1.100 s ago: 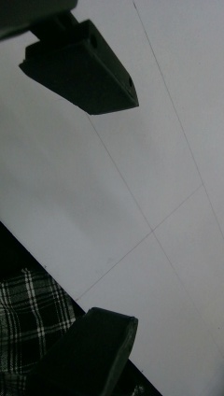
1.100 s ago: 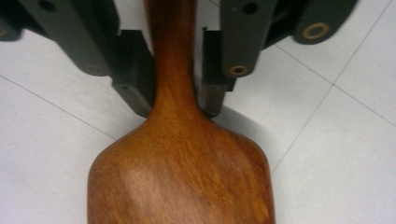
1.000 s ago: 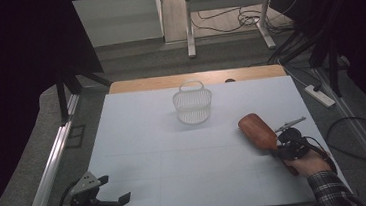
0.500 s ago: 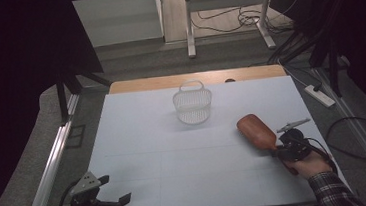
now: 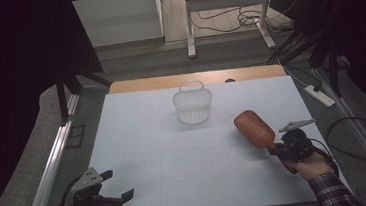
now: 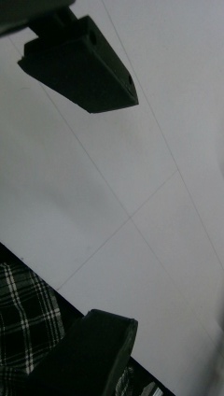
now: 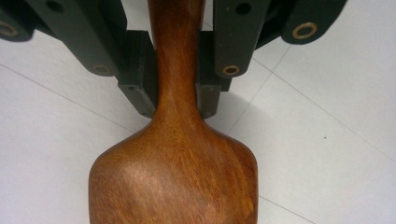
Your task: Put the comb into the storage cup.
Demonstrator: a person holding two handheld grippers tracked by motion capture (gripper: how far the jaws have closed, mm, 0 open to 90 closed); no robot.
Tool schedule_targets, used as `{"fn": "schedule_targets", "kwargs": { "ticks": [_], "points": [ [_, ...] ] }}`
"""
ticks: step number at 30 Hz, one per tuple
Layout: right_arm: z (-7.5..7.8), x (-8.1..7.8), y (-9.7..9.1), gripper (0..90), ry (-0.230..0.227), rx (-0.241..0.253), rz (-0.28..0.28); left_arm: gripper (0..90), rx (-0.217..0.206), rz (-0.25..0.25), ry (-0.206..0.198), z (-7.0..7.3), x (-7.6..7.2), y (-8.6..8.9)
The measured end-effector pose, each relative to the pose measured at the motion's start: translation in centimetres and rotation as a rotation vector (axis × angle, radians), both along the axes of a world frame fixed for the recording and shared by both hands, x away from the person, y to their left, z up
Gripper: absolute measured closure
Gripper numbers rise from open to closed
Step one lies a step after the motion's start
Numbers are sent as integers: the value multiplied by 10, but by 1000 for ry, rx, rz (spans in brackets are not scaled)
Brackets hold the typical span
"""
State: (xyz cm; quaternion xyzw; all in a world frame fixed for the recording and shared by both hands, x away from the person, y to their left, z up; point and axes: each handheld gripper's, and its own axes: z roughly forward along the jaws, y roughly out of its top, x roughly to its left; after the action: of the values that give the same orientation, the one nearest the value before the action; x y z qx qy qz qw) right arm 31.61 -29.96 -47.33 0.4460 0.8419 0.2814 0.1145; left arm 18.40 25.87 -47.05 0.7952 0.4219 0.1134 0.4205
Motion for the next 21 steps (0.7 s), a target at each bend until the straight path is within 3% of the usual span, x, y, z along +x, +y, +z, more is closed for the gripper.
{"fn": "schedule_targets", "kwargs": {
  "ticks": [7,21],
  "points": [
    [6,-3,2,723,-39,21,10,4,-27,-36,7,3,9,-9],
    [15,-10,11,723,-82,57,51,0,-39,-104,34,0,32,-29]
  ]
}}
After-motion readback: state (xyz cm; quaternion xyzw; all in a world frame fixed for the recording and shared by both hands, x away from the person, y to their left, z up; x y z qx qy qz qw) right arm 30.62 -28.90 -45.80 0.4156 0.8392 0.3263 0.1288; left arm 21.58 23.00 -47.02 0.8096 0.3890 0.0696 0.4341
